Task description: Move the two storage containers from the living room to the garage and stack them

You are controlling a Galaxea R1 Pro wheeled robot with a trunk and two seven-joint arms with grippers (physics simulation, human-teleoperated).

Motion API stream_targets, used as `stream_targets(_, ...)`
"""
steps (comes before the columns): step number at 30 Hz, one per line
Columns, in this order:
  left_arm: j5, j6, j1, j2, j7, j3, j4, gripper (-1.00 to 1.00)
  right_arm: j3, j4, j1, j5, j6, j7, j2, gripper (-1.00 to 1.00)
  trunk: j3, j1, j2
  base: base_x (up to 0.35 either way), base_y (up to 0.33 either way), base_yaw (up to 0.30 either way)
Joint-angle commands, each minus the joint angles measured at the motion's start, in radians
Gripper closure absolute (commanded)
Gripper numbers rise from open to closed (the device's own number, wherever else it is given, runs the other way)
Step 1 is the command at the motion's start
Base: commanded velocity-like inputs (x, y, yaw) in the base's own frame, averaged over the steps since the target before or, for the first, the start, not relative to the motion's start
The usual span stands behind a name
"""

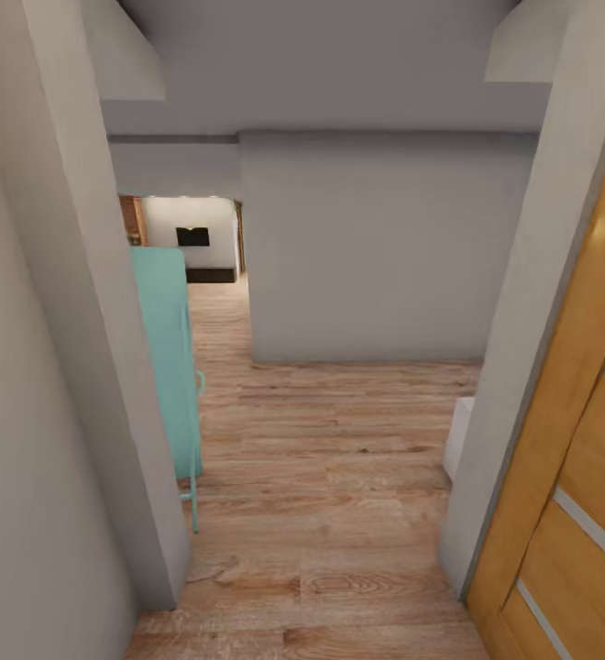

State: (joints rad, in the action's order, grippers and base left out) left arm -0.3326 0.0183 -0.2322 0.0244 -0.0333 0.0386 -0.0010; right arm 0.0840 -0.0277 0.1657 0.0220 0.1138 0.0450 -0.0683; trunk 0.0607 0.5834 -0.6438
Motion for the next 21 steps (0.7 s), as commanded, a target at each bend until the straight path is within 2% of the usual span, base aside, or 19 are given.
stream_targets(1, -0.008, 0.002, -0.001, 0.000, -0.003, 0.004, 0.001, -1.00, 0.007, -0.003, 0.002, 0.003, 0.006, 0.002, 0.000, -1.00, 0.002, 0.001, -0.001, 0.322, -0.005, 0.000)
stream_targets(21, -0.008, 0.000, -0.001, 0.001, -0.003, 0.004, 0.001, -1.00, 0.009, -0.003, 0.002, 0.003, 0.006, 0.003, -0.002, -1.00, 0.002, 0.001, -0.001, 0.322, -0.106, 0.000)
